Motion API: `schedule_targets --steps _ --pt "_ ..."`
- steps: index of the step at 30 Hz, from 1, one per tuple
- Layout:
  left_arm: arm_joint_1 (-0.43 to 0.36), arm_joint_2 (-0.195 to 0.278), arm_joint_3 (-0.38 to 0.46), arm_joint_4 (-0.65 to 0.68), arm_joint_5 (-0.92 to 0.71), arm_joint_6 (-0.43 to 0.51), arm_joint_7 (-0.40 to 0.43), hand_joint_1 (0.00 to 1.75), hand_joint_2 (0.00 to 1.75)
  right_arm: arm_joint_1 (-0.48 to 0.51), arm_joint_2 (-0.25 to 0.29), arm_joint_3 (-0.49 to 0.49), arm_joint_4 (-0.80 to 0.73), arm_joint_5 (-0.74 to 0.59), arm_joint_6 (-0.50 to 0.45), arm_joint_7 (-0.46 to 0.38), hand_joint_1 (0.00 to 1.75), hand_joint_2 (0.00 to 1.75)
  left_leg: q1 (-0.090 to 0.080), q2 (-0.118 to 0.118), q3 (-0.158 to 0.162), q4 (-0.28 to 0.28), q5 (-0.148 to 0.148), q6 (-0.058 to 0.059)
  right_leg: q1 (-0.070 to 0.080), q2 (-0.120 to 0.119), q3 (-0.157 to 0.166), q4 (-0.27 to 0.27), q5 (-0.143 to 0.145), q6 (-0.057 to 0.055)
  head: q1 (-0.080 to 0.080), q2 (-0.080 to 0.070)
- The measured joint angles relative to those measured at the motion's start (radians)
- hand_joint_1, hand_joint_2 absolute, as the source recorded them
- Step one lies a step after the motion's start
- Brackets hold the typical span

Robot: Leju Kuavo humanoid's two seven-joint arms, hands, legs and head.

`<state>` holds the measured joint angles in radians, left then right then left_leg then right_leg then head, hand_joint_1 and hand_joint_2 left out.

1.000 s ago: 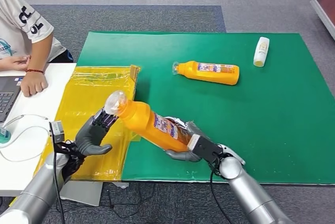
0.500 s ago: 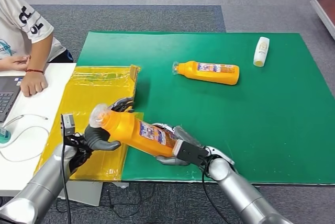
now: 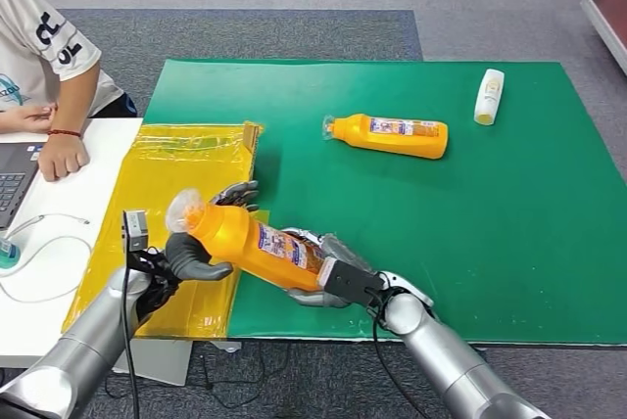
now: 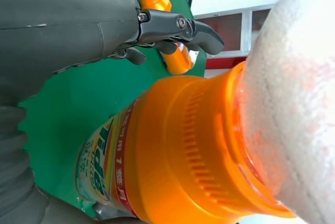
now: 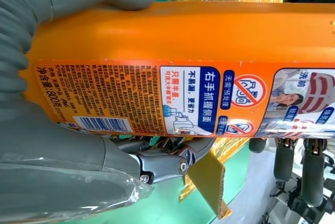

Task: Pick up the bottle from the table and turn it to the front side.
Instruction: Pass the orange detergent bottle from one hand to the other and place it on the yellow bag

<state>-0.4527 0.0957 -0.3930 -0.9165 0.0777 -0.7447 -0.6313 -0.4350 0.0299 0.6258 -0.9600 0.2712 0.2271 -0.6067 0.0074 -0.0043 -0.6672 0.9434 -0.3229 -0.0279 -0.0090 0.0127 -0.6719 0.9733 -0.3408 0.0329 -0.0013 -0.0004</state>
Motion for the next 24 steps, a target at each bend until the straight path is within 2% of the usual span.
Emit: schedule_targets --steps 13,24 --pt "-0.001 -0.011 -0.014 0.009 0.018 0.002 0.000 0.00 1.75 0.005 0.008 -0.003 0.003 0.002 -0.037 0.026 1.75 1.75 0.000 0.000 0.000 0.000 0.000 0.000 0.000 0.000 0.000 0.000 0.000 0.000 0.000 0.000" --pt "-0.037 -0.050 -0.025 0.043 0.021 0.000 0.000 0.00 1.75 0.008 0.040 -0.002 0.004 0.044 -0.065 0.044 1.75 1.75 0.000 0.000 0.000 0.000 0.000 0.000 0.000 0.000 0.000 0.000 0.000 0.000 0.000 0.000"
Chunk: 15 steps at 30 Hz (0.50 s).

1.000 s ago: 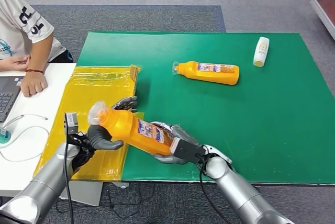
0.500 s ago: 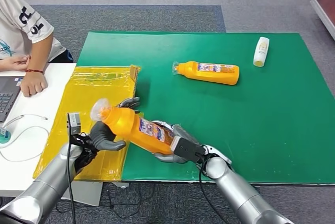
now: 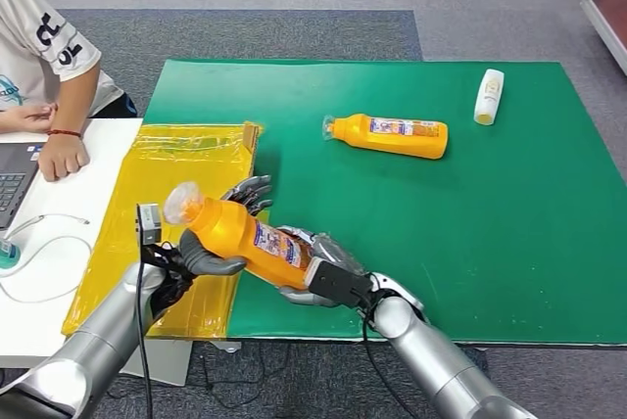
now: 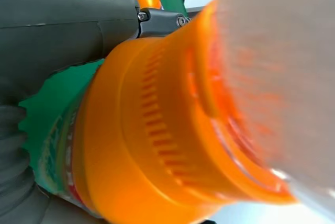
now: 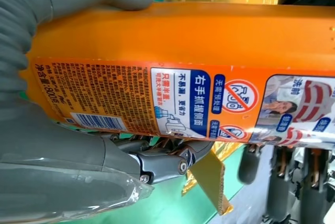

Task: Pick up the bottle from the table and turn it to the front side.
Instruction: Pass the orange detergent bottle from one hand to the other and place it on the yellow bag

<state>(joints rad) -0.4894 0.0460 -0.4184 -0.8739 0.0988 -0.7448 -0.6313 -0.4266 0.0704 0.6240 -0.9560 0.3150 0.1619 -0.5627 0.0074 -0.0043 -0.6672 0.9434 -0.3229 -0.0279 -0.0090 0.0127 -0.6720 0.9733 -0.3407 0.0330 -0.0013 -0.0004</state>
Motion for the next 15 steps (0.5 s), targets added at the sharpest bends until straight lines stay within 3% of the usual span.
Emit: schedule_targets --steps 15 --pt "-0.012 -0.009 -0.012 0.033 0.005 -0.007 0.000 0.03 1.75 0.002 0.011 0.000 0.008 0.005 -0.002 0.000 1.75 1.75 0.000 0.000 0.000 0.000 0.000 0.000 0.000 0.000 0.000 0.000 0.000 0.000 0.000 0.000"
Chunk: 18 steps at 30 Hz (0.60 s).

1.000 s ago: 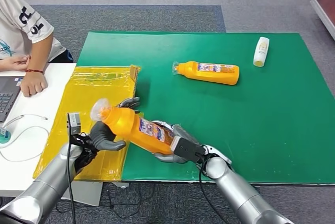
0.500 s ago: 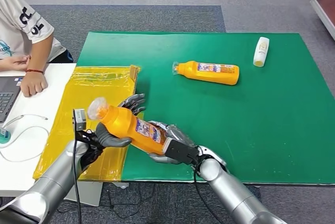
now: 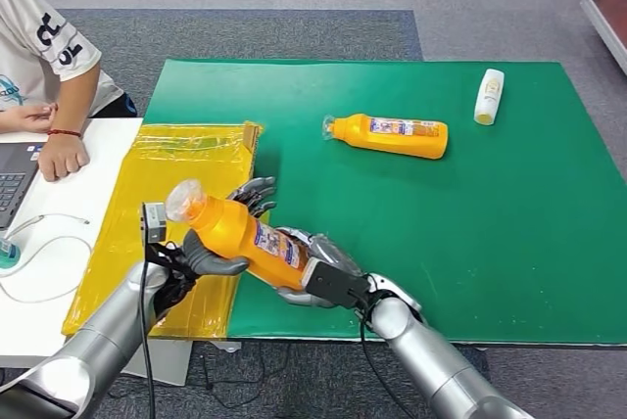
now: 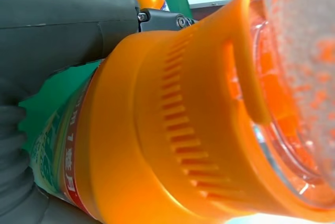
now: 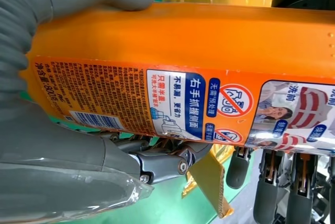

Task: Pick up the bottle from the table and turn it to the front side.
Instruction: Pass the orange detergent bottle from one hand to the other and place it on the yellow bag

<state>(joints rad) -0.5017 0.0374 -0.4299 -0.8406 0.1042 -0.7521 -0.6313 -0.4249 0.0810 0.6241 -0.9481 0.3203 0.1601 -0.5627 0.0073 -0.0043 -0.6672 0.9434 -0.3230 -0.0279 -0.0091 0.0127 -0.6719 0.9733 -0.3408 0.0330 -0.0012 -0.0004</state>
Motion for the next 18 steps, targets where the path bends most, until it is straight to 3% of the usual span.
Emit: schedule_targets --steps 9,10,13,14,18 --pt "0.002 0.000 -0.004 0.007 0.005 -0.012 0.000 0.07 1.75 0.006 0.000 0.000 0.000 -0.002 0.002 -0.001 1.75 1.75 0.000 0.000 0.000 0.000 0.000 0.000 0.000 0.000 0.000 0.000 0.000 0.000 0.000 0.000" --pt "0.002 0.000 -0.004 0.007 0.005 -0.012 0.000 0.35 1.75 0.006 0.000 0.000 0.000 -0.002 0.002 -0.001 1.75 1.75 0.000 0.000 0.000 0.000 0.000 0.000 0.000 0.000 0.000 0.000 0.000 0.000 0.000 0.000" --pt "0.002 0.000 -0.005 0.008 0.006 -0.014 0.000 1.60 1.75 0.006 0.000 0.000 0.000 -0.002 0.002 -0.001 1.75 1.75 0.000 0.000 0.000 0.000 0.000 0.000 0.000 0.000 0.000 0.000 0.000 0.000 0.000 0.000" --pt "0.002 0.000 -0.006 0.008 0.008 -0.016 0.000 1.75 1.75 0.006 0.000 0.000 0.000 -0.003 0.002 -0.001 1.75 1.75 0.000 0.000 0.000 0.000 0.000 0.000 0.000 0.000 0.000 0.000 0.000 0.000 0.000 0.000" --pt "0.003 0.000 -0.009 0.008 0.015 -0.024 0.000 1.75 1.75 0.006 0.000 0.000 0.000 -0.006 0.002 -0.001 1.75 1.75 0.000 0.000 0.000 0.000 0.000 0.000 0.000 0.000 0.000 0.000 0.000 0.000 0.000 0.000"
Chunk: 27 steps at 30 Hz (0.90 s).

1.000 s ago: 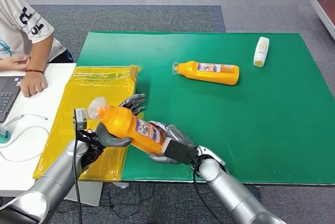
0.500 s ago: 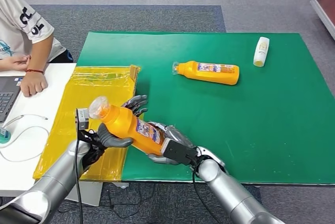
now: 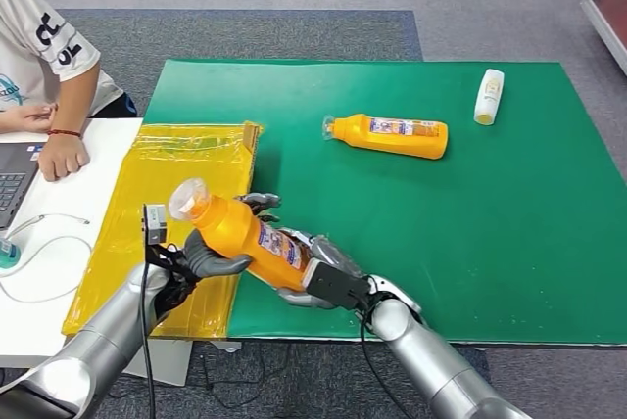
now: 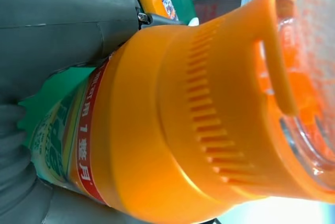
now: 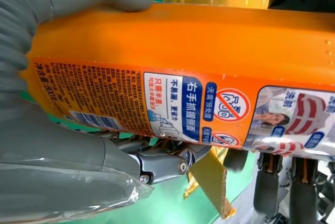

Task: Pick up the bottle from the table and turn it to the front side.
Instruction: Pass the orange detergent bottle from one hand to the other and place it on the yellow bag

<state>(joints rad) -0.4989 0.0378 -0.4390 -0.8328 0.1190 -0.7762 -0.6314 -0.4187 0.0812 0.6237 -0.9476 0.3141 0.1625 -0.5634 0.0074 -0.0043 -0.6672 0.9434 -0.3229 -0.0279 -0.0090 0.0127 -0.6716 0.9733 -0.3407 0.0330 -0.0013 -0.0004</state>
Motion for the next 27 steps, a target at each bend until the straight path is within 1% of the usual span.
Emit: schedule_targets --steps 27 --pt "0.021 0.004 0.003 -0.010 0.012 -0.004 0.000 1.75 1.75 0.019 0.000 -0.008 0.000 -0.014 -0.006 -0.002 1.75 1.75 0.000 0.000 0.000 0.000 0.000 0.000 0.000 0.000 0.001 0.000 0.000 0.000 0.000 0.000"
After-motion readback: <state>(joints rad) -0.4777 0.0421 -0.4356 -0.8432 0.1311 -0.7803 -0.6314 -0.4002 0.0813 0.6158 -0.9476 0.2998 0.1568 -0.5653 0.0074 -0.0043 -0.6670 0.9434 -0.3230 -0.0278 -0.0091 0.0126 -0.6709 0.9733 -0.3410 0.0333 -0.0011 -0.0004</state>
